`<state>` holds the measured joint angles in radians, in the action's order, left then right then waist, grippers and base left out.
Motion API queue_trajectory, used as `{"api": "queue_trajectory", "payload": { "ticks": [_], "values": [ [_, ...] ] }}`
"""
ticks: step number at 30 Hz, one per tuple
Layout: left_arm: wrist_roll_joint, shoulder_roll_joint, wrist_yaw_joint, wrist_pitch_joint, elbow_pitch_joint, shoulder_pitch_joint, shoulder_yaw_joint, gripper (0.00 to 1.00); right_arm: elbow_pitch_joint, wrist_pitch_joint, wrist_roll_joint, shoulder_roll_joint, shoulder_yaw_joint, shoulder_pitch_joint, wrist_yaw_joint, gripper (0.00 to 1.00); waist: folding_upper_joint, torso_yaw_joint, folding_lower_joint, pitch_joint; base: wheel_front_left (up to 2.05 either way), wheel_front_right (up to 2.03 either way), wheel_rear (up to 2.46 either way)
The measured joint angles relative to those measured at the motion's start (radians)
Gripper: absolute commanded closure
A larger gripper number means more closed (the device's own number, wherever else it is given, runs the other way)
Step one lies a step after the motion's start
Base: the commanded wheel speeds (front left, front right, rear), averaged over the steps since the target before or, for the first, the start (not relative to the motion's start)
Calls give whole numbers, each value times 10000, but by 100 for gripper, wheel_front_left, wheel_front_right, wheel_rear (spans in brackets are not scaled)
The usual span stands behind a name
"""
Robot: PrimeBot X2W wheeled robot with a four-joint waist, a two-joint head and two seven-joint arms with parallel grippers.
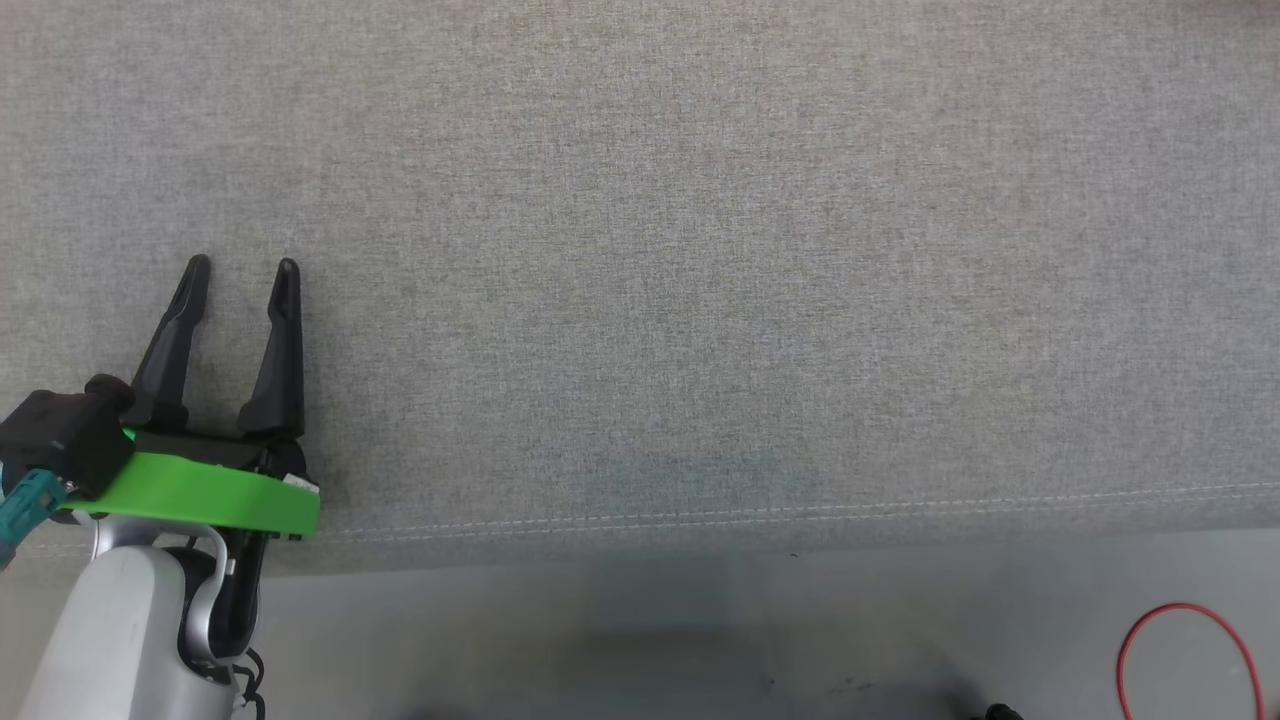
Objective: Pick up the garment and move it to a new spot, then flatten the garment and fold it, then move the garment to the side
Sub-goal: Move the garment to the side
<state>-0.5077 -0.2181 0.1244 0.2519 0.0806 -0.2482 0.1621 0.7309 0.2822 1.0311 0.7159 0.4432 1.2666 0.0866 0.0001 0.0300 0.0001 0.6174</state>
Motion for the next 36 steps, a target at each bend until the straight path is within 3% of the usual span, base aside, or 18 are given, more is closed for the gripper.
{"api": "queue_trajectory", "payload": {
  "ticks": [11,13,14,15,16,20,24,28,36],
  "values": [
    [0,-274,0,58,-130,-4,4,0,662,-593,-180,382,-73,-270,-100,100,0,-158,0,260,0,0,0],
    [0,-301,0,94,-207,-40,23,0,786,-865,-424,383,-52,-285,-190,89,0,-168,0,357,0,0,0],
    [0,-314,0,102,-238,-75,35,0,851,-1039,-489,385,-61,-285,-274,68,0,-169,0,408,0,0,0],
    [0,-332,0,107,-259,-113,35,0,894,-1214,-581,403,-63,-285,-318,13,0,-167,-1,457,0,0,0],
    [0,-351,2,136,-276,-157,35,0,928,-1434,-731,433,-58,-284,-408,0,0,-161,0,510,0,0,0],
    [0,-391,33,174,-322,-255,15,0,1005,-2771,-1344,493,-119,-245,-834,0,0,-115,-1,685,0,0,0],
    [0,-374,75,174,-263,-319,19,0,1509,-3120,-1707,207,169,-416,-1078,0,0,-74,0,695,0,0,0],
    [-2,-270,75,155,-138,-416,35,0,1923,-3770,-1994,-163,366,-891,-1559,0,0,-82,0,518,0,0,0],
    [-12,12,75,84,40,-500,48,0,1812,-5463,-2301,-468,424,-1353,-1453,0,0,-159,0,-150,0,0,0]
  ]
}}
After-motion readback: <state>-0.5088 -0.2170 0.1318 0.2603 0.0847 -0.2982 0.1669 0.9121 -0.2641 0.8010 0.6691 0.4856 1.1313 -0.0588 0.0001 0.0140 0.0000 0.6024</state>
